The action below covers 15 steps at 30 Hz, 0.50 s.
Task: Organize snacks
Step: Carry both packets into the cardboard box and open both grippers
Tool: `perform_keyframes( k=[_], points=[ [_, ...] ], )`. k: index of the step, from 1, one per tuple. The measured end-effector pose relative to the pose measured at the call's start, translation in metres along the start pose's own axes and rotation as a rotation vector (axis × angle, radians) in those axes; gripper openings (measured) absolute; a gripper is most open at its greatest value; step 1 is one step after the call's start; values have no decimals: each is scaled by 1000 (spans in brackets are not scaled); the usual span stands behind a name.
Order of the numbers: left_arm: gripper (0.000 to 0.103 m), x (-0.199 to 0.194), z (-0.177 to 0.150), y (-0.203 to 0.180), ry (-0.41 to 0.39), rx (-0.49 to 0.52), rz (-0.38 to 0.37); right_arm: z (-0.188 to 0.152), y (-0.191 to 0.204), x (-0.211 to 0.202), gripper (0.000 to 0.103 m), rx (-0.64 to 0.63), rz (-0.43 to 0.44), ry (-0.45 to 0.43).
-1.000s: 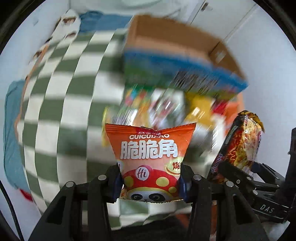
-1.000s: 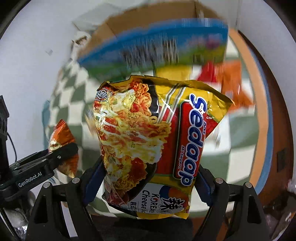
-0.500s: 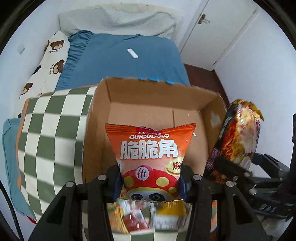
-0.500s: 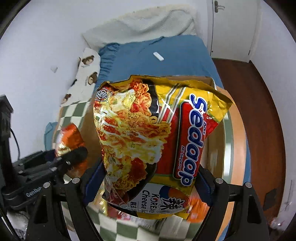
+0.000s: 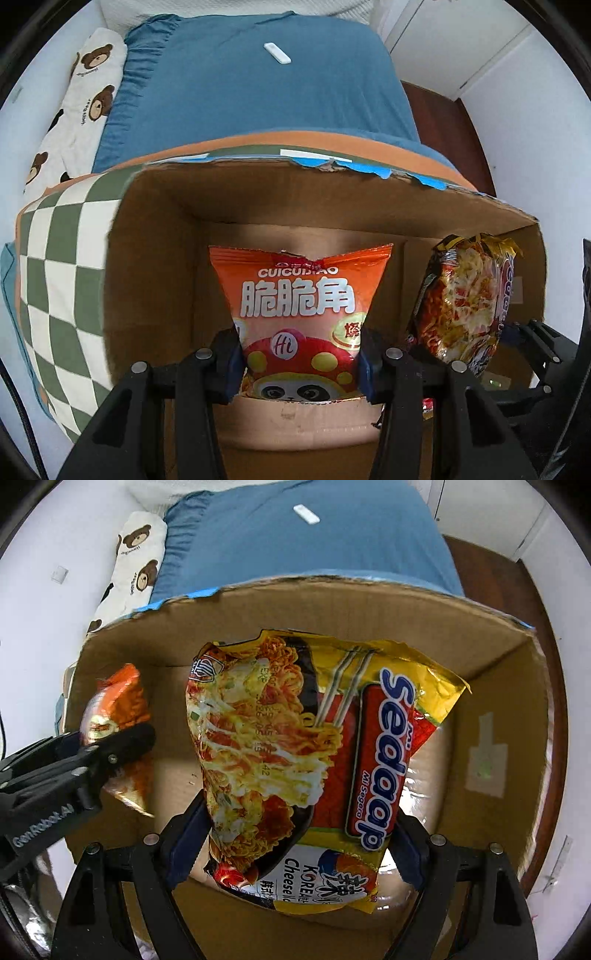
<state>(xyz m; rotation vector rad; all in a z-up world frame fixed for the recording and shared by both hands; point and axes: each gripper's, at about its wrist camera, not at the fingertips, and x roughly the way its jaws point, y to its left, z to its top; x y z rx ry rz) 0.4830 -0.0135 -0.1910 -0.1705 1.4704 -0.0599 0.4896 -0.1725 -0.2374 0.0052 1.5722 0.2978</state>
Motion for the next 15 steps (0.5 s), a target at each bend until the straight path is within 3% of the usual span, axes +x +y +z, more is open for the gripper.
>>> perform_keyframes(
  k=[4, 5, 6, 8, 15],
  points=[
    [47, 10, 9, -3, 36, 18, 28, 11, 7, 15, 89, -3, 0, 40],
    [53, 12, 11, -2, 29, 13, 34, 13, 3, 21, 93, 11, 7, 56],
    [71, 12, 12, -2, 22, 8, 34, 23, 1, 26, 98, 23, 10, 60],
    [94, 10, 14, 0, 17, -5, 39, 21, 3, 21, 98, 33, 9, 55],
    [94, -6, 3, 6, -30, -18, 38, 1, 2, -2, 98, 26, -14, 32]
  ],
)
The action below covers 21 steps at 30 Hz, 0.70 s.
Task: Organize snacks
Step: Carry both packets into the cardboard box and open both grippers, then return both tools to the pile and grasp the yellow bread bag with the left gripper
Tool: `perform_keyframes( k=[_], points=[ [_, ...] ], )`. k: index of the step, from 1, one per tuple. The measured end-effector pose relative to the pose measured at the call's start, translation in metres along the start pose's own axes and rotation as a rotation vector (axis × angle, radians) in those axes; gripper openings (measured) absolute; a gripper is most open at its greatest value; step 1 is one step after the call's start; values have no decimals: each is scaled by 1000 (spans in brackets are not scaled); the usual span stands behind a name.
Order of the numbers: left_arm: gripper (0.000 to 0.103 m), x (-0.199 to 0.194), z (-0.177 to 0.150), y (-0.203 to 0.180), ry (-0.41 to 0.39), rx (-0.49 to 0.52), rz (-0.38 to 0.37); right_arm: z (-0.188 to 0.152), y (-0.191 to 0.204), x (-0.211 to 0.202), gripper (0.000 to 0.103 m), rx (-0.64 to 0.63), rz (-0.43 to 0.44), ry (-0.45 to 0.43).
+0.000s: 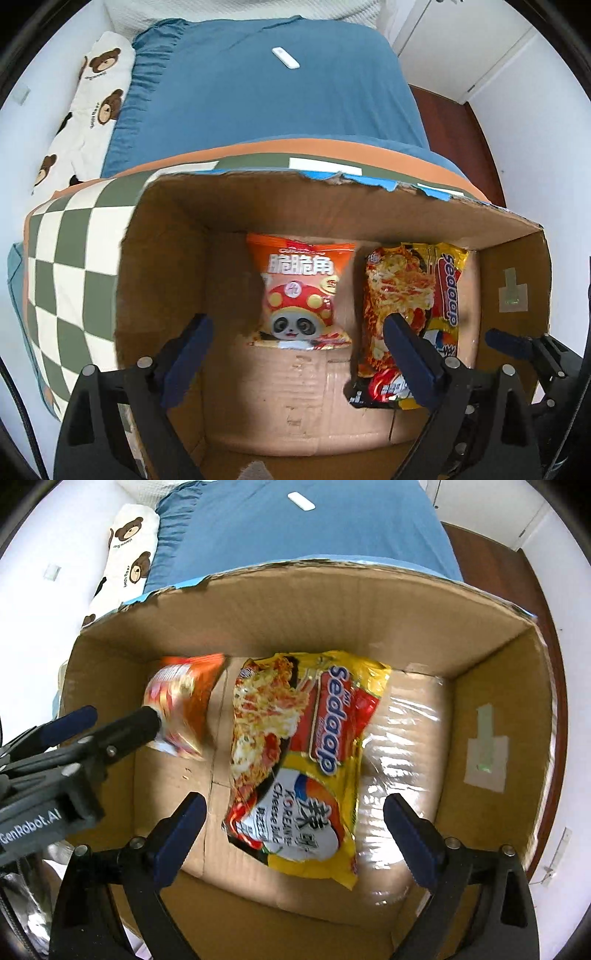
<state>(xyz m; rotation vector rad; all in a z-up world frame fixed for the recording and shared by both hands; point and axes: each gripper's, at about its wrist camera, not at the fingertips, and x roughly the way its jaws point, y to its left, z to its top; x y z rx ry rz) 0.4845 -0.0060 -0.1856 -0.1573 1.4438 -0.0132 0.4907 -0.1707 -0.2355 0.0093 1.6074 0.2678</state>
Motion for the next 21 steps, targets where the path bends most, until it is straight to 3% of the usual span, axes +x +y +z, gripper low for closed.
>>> perform_keyframes(
  k=[13, 21],
  points=[
    [94, -66, -56, -1, -162, 20, 58, -67, 25, -66, 98, -11, -97, -184],
    [94, -112, -91, 0, -249, 24, 42, -106, 40, -111, 98, 13, -74, -308]
  ],
)
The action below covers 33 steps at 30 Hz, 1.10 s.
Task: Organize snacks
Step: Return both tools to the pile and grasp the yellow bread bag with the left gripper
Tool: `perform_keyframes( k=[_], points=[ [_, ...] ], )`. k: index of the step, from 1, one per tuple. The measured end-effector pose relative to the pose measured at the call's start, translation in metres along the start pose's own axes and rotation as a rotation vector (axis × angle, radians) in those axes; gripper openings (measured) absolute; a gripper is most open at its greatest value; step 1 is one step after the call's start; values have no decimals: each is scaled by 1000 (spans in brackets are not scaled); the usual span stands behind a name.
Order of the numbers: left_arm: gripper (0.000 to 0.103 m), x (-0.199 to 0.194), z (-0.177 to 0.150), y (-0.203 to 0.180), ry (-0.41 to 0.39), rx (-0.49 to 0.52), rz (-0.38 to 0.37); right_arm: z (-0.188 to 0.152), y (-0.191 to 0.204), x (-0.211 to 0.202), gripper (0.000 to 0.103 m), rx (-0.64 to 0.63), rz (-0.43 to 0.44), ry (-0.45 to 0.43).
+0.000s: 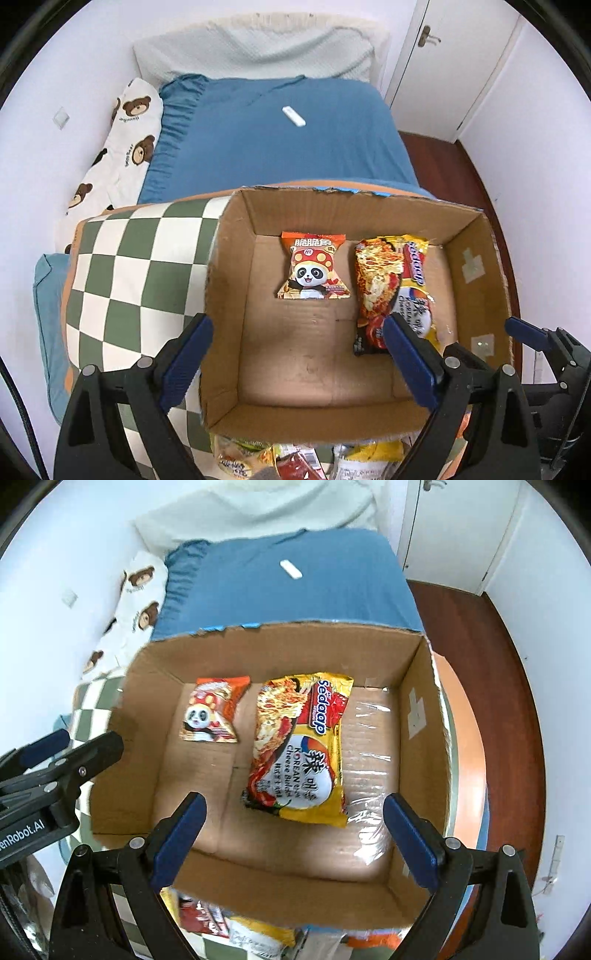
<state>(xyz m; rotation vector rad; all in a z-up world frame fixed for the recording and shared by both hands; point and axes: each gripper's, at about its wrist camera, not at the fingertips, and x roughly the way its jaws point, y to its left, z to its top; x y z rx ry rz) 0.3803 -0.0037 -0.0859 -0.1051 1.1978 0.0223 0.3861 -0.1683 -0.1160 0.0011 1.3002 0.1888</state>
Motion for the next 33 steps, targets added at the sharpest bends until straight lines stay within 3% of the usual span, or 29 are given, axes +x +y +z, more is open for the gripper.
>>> perform_keyframes(
  k=[6, 12, 16, 21, 24, 28, 33],
  points=[
    [94, -33, -26, 6, -43, -12, -19, -26, 3, -39, 99, 31, 48, -92],
    [94, -35, -89, 19, -36, 36, 13, -80, 4, -51, 98, 62, 93, -118],
    [94, -3, -151, 23, 40, 202, 117, -133, 1, -27, 99, 107, 132, -55],
    [94, 38, -206, 36, 175, 343, 151, -186, -5, 14, 99, 191, 186, 48],
    [94, 48, -225, 37, 200, 436, 171, -206, -5, 34, 99, 215, 195, 89],
    [94, 63, -236, 29, 215, 578, 205, -216, -10, 48, 99, 246, 188, 90],
    [94, 86, -246, 15, 240, 779, 260, -205, -13, 57, 99, 271, 180, 72]
  ],
)
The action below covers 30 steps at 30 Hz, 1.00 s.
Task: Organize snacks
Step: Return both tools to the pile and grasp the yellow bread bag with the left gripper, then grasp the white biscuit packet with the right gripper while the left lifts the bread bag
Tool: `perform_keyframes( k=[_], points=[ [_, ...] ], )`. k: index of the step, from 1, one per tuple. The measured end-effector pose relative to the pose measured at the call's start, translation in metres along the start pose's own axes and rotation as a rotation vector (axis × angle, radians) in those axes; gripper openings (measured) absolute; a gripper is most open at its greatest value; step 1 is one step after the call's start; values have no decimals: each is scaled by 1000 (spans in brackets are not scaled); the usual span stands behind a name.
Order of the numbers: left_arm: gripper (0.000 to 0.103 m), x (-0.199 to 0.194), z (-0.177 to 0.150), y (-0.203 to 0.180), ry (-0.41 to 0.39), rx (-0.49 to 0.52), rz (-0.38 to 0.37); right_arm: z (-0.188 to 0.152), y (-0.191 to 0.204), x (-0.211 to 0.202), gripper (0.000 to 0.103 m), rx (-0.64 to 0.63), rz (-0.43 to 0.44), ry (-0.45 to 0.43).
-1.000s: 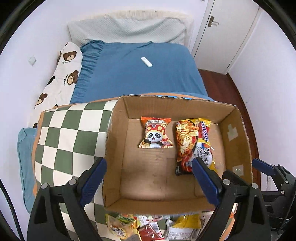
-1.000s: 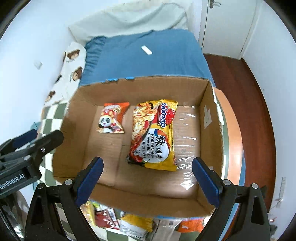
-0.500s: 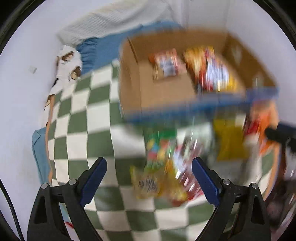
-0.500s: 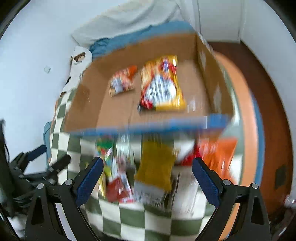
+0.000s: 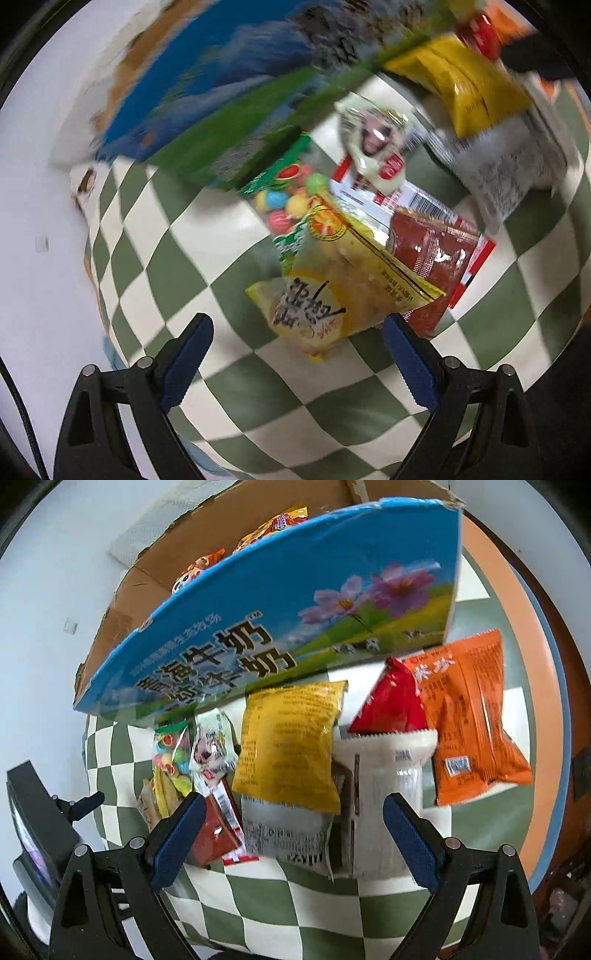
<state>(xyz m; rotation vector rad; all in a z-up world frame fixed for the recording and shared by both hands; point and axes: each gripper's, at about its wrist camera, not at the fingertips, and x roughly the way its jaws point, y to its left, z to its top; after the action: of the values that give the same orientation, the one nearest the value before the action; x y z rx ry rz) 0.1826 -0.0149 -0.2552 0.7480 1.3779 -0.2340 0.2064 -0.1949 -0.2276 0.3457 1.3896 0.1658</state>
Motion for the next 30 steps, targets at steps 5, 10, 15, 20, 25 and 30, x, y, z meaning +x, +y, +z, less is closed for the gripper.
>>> perform_keyframes(
  k=[5, 10, 15, 20, 25, 30],
  points=[
    [94, 12, 14, -6, -9, 63, -7, 2, 6, 2, 99, -31, -7, 4],
    [94, 7, 30, -3, -51, 31, -45, -7, 0, 3, 99, -22, -4, 14],
    [81, 19, 27, 18, -15, -107, -131, -19, 0, 7, 99, -38, -17, 30],
    [79, 38, -3, 62, 76, -434, -252, -29, 9, 16, 99, -82, -35, 36],
    [79, 58, -39, 99, 145, -683, -334, -30, 21, 34, 98, -121, -34, 34],
    [79, 67, -62, 114, 151, -760, -401, -42, 33, 55, 98, -105, 45, 144]
  ],
)
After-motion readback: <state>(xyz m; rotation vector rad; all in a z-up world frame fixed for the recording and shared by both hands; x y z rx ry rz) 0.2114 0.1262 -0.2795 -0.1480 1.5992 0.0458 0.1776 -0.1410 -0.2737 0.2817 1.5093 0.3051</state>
